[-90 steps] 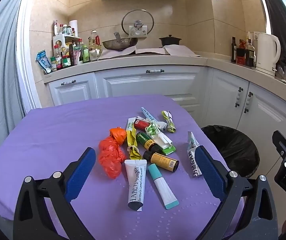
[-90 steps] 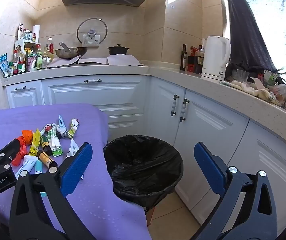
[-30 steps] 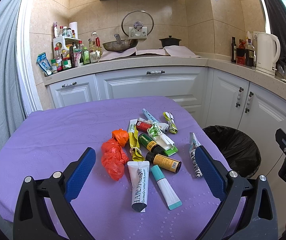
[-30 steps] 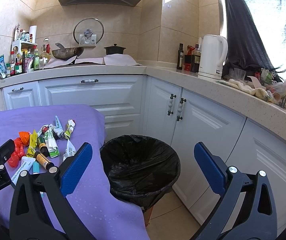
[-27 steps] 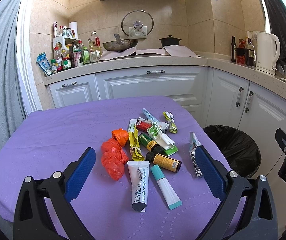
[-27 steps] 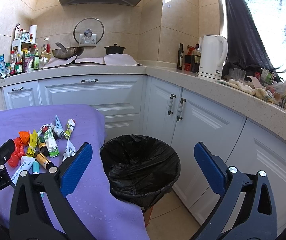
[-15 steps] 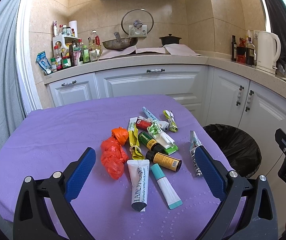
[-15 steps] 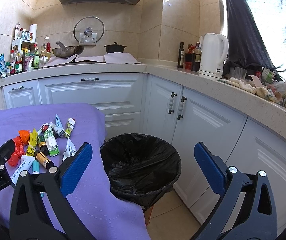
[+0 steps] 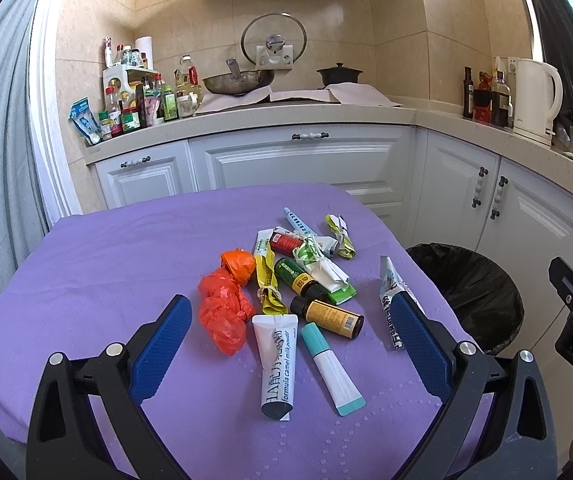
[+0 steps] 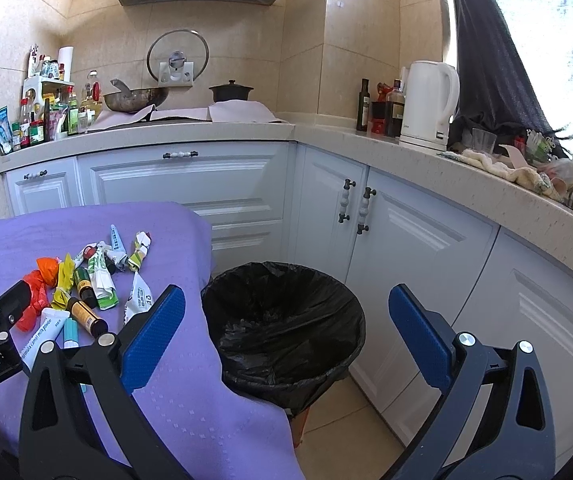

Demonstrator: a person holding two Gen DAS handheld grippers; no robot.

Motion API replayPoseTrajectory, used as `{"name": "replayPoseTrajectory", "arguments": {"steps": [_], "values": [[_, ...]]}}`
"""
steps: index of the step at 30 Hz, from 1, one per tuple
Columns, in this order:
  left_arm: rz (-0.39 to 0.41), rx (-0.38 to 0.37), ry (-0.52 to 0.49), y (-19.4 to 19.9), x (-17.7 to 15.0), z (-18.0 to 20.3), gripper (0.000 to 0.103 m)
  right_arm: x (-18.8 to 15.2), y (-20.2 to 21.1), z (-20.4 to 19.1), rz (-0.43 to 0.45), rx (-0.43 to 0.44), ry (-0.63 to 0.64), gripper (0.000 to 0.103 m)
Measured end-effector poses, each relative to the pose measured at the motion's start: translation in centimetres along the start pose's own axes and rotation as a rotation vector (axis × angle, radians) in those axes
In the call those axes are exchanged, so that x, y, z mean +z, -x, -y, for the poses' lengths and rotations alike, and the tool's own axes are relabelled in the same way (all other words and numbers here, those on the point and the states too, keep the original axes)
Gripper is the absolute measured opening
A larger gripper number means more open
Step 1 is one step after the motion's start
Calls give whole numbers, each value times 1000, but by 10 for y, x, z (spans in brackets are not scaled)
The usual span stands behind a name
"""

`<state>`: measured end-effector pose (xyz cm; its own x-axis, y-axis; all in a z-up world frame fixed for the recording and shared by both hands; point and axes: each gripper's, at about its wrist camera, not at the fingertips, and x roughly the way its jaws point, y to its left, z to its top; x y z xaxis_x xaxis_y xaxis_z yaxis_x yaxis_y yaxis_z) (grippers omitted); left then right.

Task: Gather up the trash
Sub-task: 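Grasp the white tube with the left tool while the right tool grasps a white wrapper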

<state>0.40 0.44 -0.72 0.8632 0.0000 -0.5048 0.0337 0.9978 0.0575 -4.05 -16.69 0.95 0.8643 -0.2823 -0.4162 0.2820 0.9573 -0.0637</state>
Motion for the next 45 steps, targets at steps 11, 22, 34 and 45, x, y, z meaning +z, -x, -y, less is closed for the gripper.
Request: {"name": "replayPoseTrajectory", "arguments": {"steps": [11,22,34,45], "values": [[-81,49,43,-16,-11,-32,96,-4,-16,-17,-48,45,19,98],[-171,21,46,-38,-24,-41,69,-15,-45,-38,-155,109,51,79],[-238,-56,-67,-55,-35,-15,40,-20,-61,-45,-197,136,60,79],[-171,-89,-47,-37,-31,-19,9,-17,-61,-62,-191,190,89,79]]}}
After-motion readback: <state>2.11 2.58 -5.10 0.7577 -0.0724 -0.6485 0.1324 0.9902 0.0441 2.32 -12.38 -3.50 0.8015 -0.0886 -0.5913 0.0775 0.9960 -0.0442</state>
